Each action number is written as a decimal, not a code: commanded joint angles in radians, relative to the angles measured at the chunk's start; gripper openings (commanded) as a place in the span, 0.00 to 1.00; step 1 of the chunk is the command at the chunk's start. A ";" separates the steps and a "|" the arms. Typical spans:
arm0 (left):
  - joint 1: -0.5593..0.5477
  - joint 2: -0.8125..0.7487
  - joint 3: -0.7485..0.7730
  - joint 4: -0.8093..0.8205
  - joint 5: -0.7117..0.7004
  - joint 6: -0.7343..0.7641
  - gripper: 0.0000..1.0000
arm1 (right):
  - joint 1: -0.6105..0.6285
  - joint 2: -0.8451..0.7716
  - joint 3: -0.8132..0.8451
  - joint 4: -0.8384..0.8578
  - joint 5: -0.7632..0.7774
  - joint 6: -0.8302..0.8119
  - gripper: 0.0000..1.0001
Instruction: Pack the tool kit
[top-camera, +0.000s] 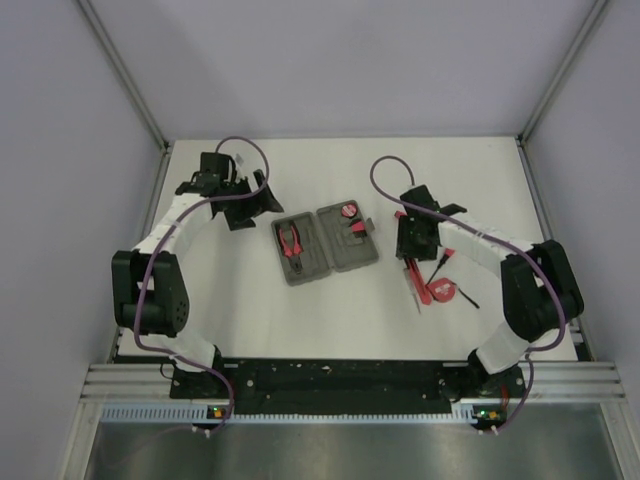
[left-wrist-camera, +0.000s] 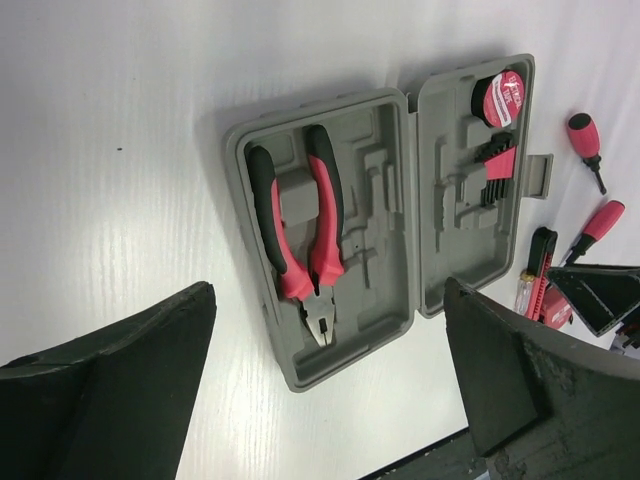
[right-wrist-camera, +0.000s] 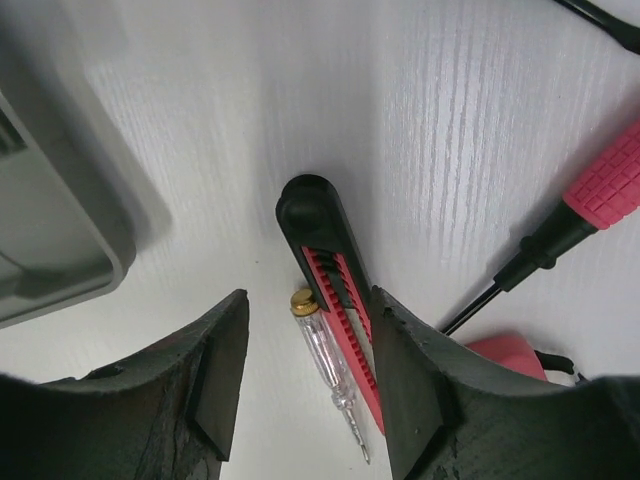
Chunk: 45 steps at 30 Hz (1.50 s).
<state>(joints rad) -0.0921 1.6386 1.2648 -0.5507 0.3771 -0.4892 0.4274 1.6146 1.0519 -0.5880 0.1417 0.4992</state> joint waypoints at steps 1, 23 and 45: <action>0.014 -0.040 -0.012 0.011 0.009 0.015 0.99 | -0.015 0.010 -0.010 -0.010 0.022 -0.002 0.51; 0.031 -0.039 -0.041 0.048 0.100 -0.009 0.92 | -0.045 0.139 0.053 -0.006 0.059 -0.060 0.17; 0.031 -0.014 -0.024 0.038 0.117 -0.022 0.89 | 0.060 0.089 0.394 0.004 -0.091 -0.197 0.04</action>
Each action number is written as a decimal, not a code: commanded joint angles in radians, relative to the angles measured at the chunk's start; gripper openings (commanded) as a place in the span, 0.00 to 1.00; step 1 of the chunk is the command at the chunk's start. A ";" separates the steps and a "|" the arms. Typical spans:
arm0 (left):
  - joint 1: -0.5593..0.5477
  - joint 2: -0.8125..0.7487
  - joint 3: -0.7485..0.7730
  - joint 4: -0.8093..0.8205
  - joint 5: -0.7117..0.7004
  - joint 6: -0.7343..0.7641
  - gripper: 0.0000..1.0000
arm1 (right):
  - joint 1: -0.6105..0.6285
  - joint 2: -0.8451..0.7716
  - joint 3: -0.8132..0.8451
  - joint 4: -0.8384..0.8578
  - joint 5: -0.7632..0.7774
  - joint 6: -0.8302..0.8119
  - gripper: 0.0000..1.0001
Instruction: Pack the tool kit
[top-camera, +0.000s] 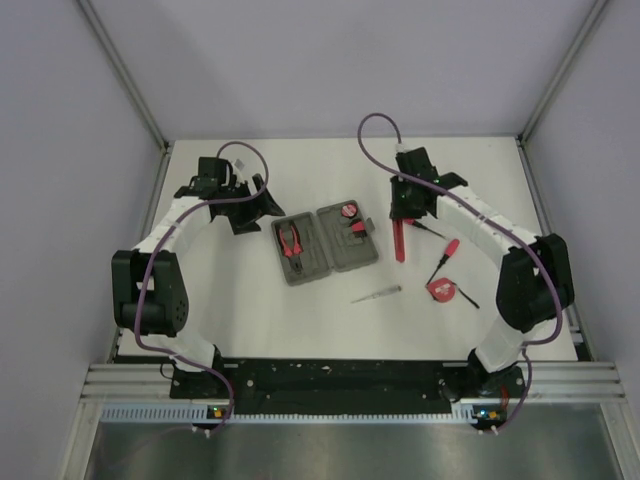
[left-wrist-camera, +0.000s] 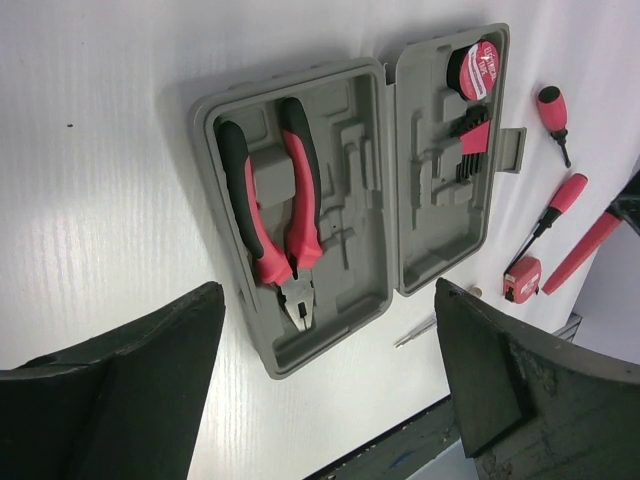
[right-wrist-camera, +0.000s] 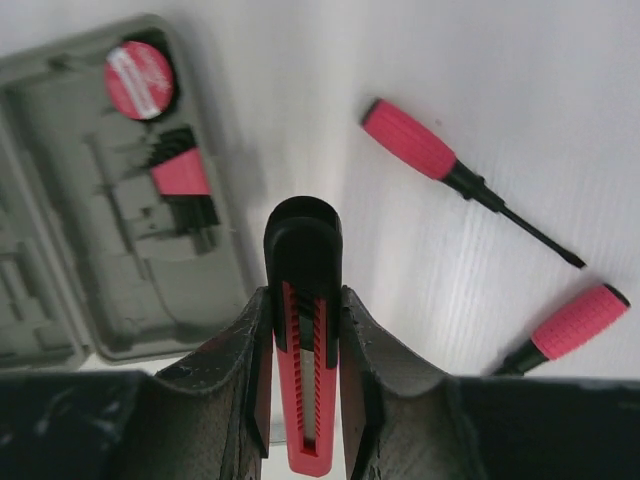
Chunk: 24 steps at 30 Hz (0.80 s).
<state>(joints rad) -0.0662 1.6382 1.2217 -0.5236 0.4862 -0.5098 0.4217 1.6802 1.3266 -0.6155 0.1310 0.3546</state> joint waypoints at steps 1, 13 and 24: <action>0.005 -0.012 0.024 0.004 0.008 0.001 0.88 | 0.087 0.045 0.156 0.031 -0.090 -0.060 0.05; 0.005 -0.021 0.041 -0.033 0.009 0.017 0.86 | 0.242 0.366 0.466 0.054 -0.182 -0.063 0.04; 0.005 -0.018 0.039 -0.032 0.014 0.017 0.85 | 0.276 0.470 0.479 0.086 -0.146 -0.037 0.04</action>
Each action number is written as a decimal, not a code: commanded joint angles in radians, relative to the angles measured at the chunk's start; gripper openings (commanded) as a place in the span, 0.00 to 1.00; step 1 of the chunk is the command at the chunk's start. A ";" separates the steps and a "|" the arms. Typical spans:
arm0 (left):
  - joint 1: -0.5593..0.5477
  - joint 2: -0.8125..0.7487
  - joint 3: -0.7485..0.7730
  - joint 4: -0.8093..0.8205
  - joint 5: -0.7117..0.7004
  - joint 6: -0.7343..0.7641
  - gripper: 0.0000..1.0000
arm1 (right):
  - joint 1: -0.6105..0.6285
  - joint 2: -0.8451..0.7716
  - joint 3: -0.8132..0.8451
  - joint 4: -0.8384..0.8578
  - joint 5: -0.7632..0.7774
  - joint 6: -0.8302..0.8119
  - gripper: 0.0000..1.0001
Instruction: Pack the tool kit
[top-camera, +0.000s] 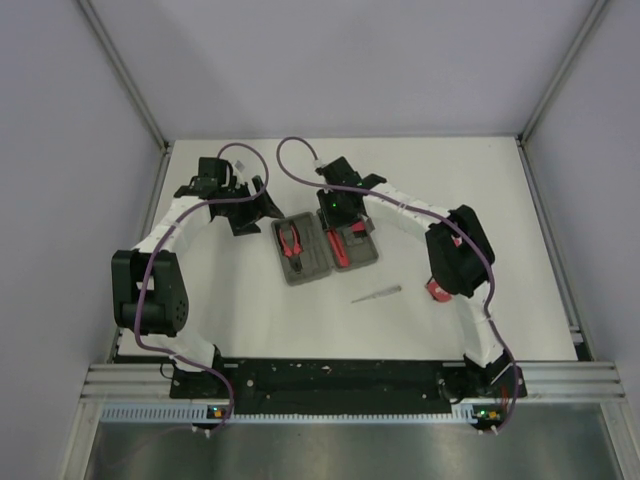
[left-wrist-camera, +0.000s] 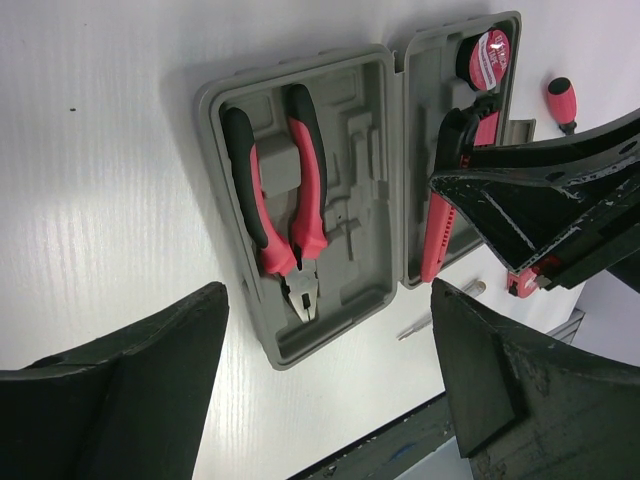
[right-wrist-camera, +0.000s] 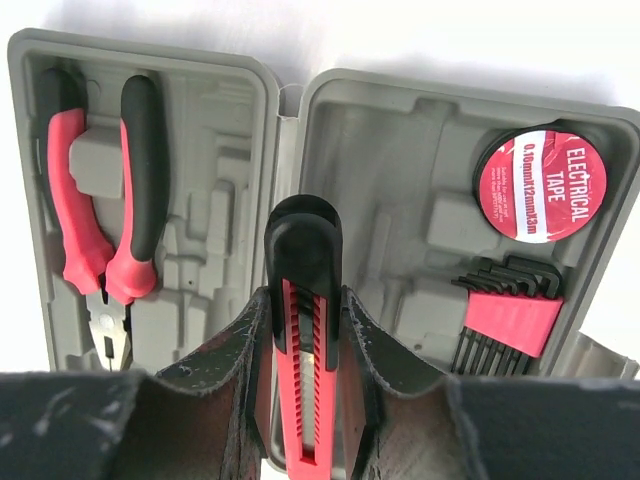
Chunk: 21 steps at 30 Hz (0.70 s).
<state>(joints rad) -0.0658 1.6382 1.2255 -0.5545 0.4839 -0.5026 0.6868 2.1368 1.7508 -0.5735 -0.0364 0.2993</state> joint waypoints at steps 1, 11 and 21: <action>0.006 -0.020 0.035 -0.001 0.018 0.012 0.85 | 0.011 0.017 0.053 0.050 0.030 0.020 0.04; 0.006 -0.017 0.034 -0.002 0.021 0.012 0.85 | 0.016 0.054 0.050 0.098 0.107 0.031 0.05; 0.006 -0.017 0.031 0.001 0.024 0.010 0.84 | 0.022 0.071 0.052 0.116 0.125 0.083 0.08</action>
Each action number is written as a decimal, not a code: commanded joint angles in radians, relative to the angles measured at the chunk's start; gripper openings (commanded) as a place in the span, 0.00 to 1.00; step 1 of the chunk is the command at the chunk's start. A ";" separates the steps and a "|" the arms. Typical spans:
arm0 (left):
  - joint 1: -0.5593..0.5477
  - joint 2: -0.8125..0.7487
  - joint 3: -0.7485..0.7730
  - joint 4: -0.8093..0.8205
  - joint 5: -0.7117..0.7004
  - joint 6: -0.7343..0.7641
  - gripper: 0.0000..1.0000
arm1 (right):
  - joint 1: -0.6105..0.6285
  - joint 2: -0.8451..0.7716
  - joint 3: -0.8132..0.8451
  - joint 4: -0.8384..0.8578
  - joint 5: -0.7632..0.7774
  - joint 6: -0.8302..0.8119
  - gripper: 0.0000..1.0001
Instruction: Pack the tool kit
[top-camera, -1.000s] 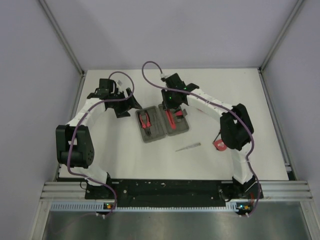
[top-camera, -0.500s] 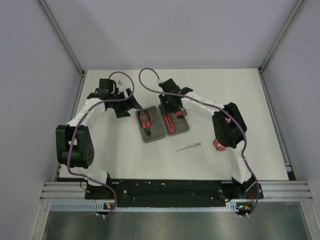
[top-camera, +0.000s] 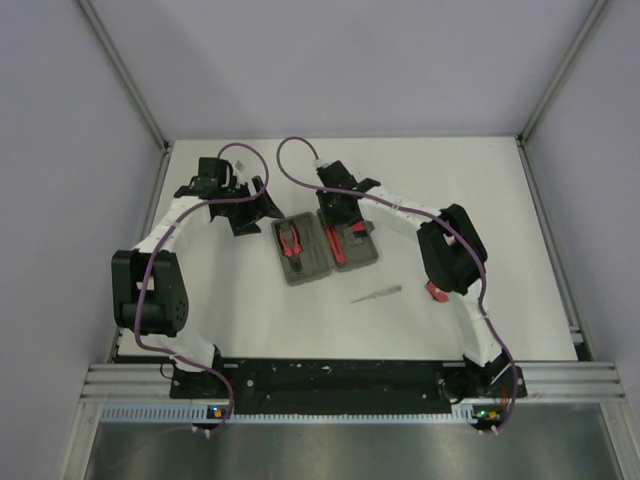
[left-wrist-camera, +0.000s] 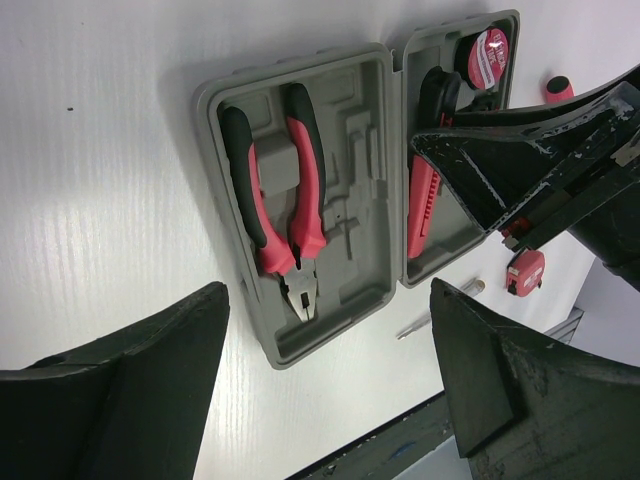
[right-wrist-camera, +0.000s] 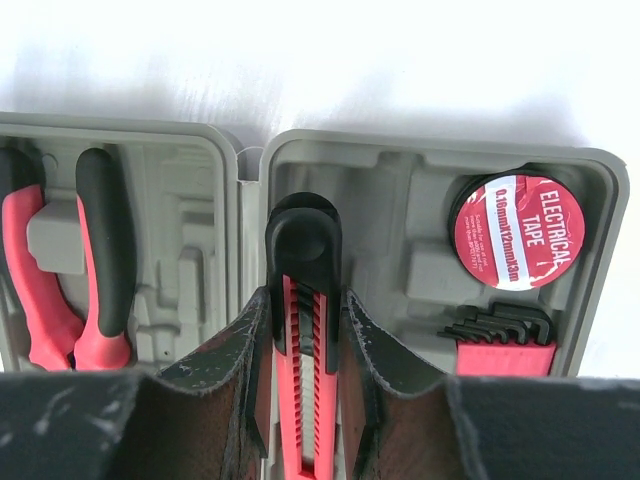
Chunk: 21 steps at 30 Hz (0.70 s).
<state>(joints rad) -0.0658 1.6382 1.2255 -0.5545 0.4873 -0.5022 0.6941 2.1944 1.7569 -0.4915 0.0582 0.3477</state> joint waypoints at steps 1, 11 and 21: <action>0.006 -0.015 0.032 0.001 0.019 0.010 0.84 | 0.015 0.010 0.043 0.031 0.029 0.043 0.09; 0.004 -0.015 0.029 0.007 0.031 0.005 0.84 | 0.019 -0.002 0.023 0.025 0.034 0.043 0.29; 0.004 -0.014 0.040 0.025 0.059 -0.010 0.84 | 0.018 -0.047 0.042 0.013 0.017 0.062 0.45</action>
<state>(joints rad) -0.0658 1.6382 1.2259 -0.5541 0.5125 -0.5034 0.6987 2.1990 1.7565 -0.4904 0.0769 0.3969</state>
